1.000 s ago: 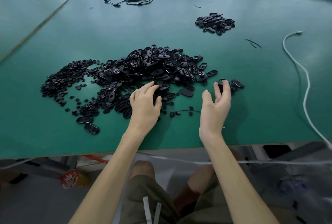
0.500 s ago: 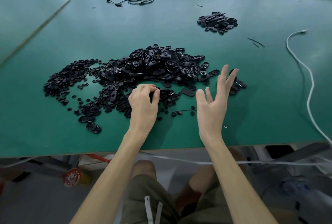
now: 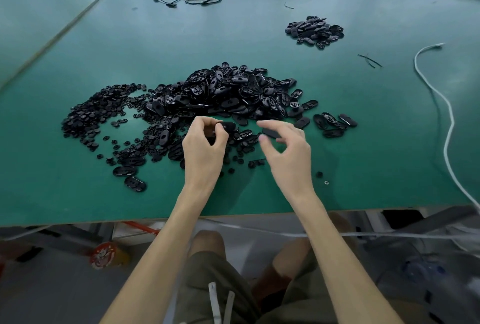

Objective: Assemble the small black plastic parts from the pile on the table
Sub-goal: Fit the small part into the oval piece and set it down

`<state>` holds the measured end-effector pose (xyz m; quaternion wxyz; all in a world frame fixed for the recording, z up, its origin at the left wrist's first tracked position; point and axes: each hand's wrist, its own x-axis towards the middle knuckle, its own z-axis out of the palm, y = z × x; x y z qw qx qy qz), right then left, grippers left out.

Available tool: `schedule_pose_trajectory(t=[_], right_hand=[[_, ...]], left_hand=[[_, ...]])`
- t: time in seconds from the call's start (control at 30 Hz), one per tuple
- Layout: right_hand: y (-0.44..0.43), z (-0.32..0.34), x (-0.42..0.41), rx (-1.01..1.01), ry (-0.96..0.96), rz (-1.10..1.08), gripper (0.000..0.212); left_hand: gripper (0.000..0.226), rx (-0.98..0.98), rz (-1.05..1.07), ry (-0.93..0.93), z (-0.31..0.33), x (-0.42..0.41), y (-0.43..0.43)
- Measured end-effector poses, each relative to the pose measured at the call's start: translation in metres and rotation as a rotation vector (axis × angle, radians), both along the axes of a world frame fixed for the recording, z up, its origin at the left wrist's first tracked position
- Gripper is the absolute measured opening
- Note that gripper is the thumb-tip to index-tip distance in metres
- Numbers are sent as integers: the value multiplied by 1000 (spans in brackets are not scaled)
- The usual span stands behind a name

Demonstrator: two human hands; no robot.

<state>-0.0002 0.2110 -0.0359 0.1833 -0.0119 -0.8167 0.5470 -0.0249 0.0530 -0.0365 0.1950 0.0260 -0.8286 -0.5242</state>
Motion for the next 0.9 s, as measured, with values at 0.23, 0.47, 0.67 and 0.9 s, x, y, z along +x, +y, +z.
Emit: schedule_pose_trajectory(t=[0.23, 0.47, 0.67, 0.9], right_hand=[[-9, -6, -2, 396, -47, 135, 21], [-10, -6, -3, 343, -51, 119, 11], [-8, -2, -1, 269, 3, 82, 9], [-1, -1, -2, -160, -44, 105, 12]], left_hand=[[12, 91, -33, 29, 1, 1, 0], [13, 251, -267, 18, 1, 1, -3], [21, 252, -397, -8, 1, 0, -4], [26, 224, -434, -26, 3, 1, -4]])
